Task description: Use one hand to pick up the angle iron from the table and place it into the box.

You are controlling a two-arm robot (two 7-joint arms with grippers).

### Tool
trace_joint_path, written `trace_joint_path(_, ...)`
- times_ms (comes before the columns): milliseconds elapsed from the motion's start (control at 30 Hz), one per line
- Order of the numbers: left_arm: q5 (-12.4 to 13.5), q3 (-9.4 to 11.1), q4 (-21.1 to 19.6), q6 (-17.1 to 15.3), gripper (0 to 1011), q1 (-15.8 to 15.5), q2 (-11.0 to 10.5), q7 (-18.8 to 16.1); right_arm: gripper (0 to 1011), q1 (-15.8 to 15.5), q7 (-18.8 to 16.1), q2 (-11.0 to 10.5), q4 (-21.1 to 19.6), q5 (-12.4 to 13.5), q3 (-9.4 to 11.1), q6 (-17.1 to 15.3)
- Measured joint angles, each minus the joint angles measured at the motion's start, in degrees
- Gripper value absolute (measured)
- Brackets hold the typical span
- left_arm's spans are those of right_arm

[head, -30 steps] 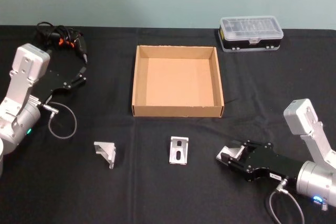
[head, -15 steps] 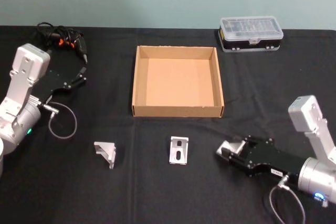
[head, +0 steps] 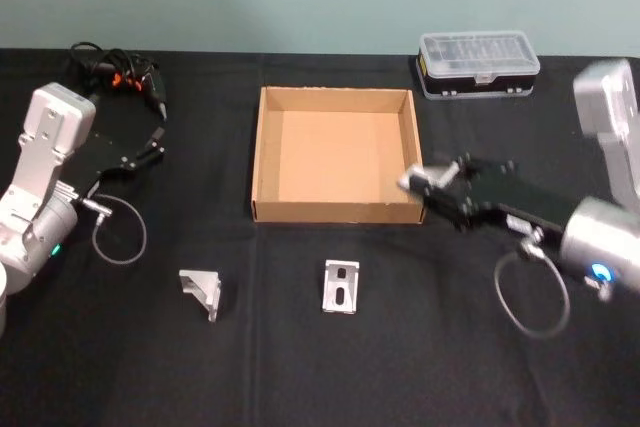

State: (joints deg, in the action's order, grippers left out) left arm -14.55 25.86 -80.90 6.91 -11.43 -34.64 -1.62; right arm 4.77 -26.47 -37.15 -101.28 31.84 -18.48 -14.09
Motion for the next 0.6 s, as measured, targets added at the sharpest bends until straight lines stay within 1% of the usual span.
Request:
trace_joint_path(67,0.0,0.0,0.0,0.0,1011,0.0,0.0,0.0,458,2.3,0.4,0.8,0.7,0.2,-0.7,-1.6)
trace_joint_path(100,0.0,0.0,0.0,0.0,1011,0.0,0.0,0.0,458,4.8,0.7,1.6,1.7,0.2,-1.6,-3.0)
trace_joint_path(133,0.0,0.0,0.0,0.0,1011,0.0,0.0,0.0,458,6.1,0.8,1.9,2.3,0.1,-2.1,-3.7)
trace_joint_path(167,0.0,0.0,0.0,0.0,1011,0.0,0.0,0.0,458,8.7,0.9,2.8,3.5,-0.2,-3.3,-5.0)
trace_joint_path(200,0.0,0.0,0.0,0.0,1011,0.0,0.0,0.0,458,8.7,0.9,2.8,3.5,-0.2,-3.3,-5.0)
trace_joint_path(233,0.0,0.0,0.0,0.0,1011,0.0,0.0,0.0,458,11.4,1.0,3.7,4.9,-0.7,-4.7,-6.4)
trace_joint_path(267,0.0,0.0,0.0,0.0,1011,0.0,0.0,0.0,458,12.4,1.0,4.0,5.6,-1.0,-5.3,-6.9)
trace_joint_path(300,0.0,0.0,0.0,0.0,1011,0.0,0.0,0.0,458,15.0,1.0,5.0,7.2,-1.7,-6.8,-8.0)
trace_joint_path(367,0.0,0.0,0.0,0.0,1011,0.0,0.0,0.0,458,17.3,1.0,6.0,8.9,-2.5,-8.3,-8.8)
trace_joint_path(400,0.0,0.0,0.0,0.0,1011,0.0,0.0,0.0,458,19.4,1.1,7.1,10.6,-3.4,-9.7,-9.5)
trace_joint_path(433,0.0,0.0,0.0,0.0,1011,0.0,0.0,0.0,458,19.4,1.1,7.1,10.6,-3.4,-9.7,-9.5)
trace_joint_path(467,0.0,0.0,0.0,0.0,1011,0.0,0.0,0.0,458,21.2,1.1,8.1,12.3,-4.5,-11.0,-9.9)
trace_joint_path(500,0.0,0.0,0.0,0.0,1011,0.0,0.0,0.0,458,21.9,1.2,8.5,13.1,-4.9,-11.5,-10.0)
trace_joint_path(533,0.0,0.0,0.0,0.0,1011,0.0,0.0,0.0,458,23.5,1.4,9.5,14.8,-6.1,-12.7,-10.2)
trace_joint_path(600,0.0,0.0,0.0,0.0,1011,0.0,0.0,0.0,458,24.9,1.7,10.6,16.7,-7.3,-13.7,-10.4)
